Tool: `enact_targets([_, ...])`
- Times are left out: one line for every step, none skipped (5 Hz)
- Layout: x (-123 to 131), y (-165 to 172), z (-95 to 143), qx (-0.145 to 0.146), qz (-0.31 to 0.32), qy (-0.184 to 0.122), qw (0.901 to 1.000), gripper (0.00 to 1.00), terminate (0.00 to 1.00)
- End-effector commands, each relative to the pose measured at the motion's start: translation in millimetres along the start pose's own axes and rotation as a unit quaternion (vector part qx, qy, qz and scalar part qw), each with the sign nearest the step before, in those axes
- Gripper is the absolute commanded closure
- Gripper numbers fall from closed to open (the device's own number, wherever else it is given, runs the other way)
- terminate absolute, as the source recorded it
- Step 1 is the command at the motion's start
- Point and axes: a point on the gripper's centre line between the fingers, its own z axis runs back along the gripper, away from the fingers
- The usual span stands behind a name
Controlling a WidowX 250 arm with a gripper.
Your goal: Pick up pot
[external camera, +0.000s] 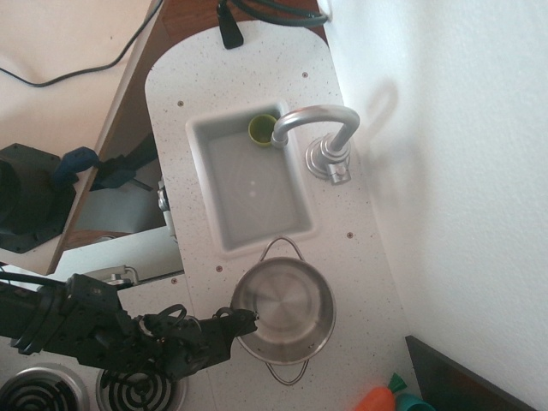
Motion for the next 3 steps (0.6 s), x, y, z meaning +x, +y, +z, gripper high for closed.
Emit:
enact_targets([3.0, 6.8, -0.3, 0.007, 0.016, -0.008, 0.9998, 1.0, 0.0])
enact_targets([7.6, 6.0, -1.2, -0.005, 0.012, -0.013, 0.9998, 0.0, 0.0])
enact_targets([8.4, 7.1, -1.9, -0.004, 0.009, -0.012, 0.9999, 1.0, 0.0])
